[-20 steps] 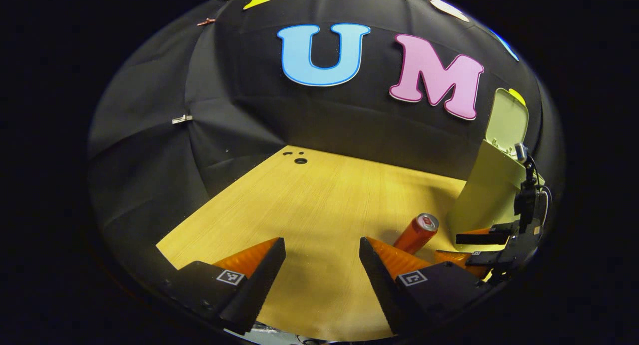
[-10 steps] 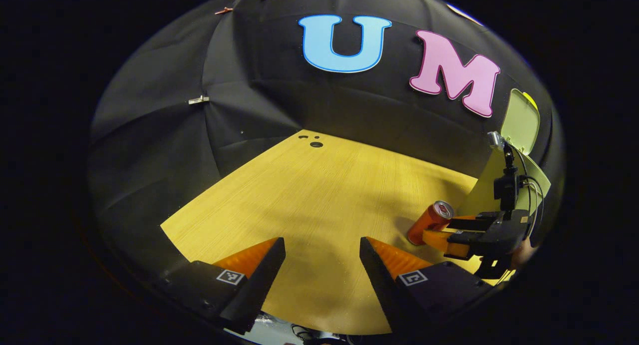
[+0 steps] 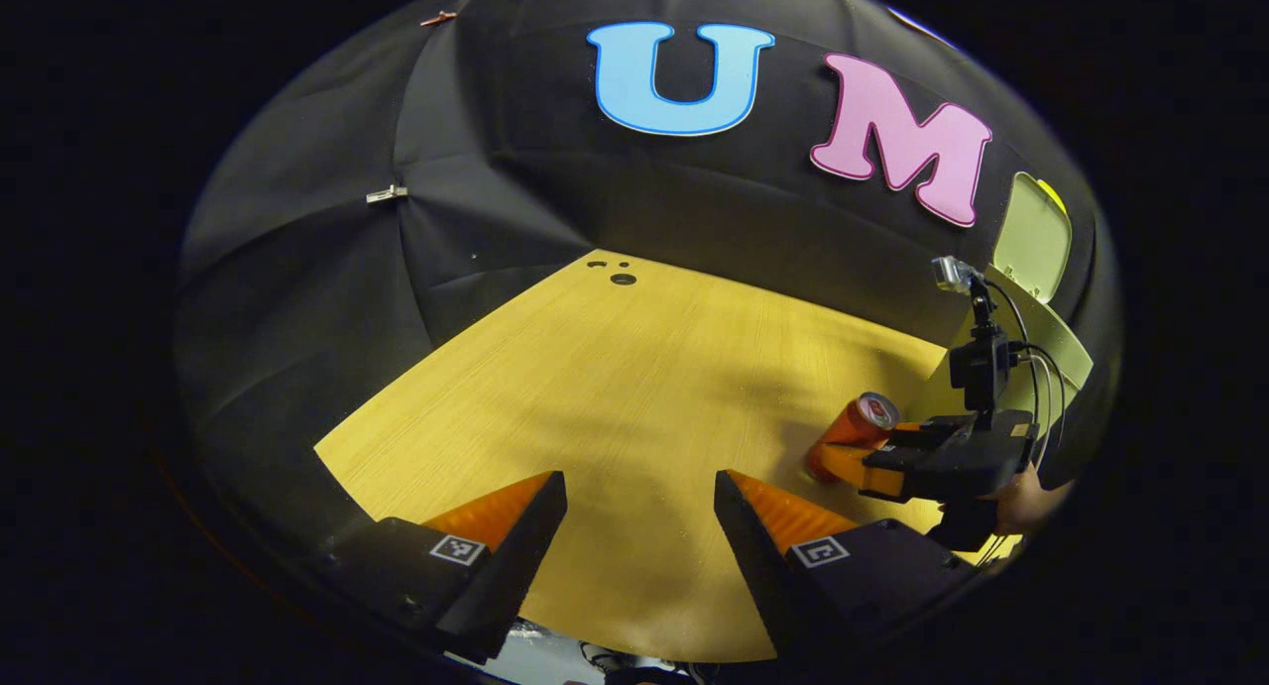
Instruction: Press the lid of the desktop garbage bin to open it, pick up the crumpled paper on the desktop and throw it into the bin, then pick up the pop can on the desktop and drop it into the bin, and finally close the garbage bin lid.
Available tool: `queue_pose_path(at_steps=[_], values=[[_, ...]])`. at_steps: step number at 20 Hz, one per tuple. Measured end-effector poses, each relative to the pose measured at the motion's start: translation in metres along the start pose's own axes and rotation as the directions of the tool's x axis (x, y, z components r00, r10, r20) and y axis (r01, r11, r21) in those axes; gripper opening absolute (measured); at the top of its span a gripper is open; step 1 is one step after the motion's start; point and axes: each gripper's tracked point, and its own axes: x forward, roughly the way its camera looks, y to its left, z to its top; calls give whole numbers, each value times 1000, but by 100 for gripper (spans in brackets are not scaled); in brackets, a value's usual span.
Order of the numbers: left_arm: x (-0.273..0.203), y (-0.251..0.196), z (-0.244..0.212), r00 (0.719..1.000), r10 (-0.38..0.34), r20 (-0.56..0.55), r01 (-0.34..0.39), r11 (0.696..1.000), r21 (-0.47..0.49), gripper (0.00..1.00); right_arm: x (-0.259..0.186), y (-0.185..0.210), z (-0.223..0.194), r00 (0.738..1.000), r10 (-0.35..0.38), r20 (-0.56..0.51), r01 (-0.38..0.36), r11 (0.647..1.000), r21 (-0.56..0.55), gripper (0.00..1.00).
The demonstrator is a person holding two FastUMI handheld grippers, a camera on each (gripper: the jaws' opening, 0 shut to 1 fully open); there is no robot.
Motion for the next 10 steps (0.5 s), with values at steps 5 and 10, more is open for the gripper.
queue_pose_path(at_steps=[5, 10], values=[[-9, -15, 6, 998, -55, 13, 55, 998, 20, 96, -20, 0, 21, 999, -21, 34, 21, 1000, -15, 81], [-9, -23, 6, 991, -134, 21, 132, 986, 98, 96, -70, 1, 61, 992, -72, 107, 73, 997, -4, 81]])
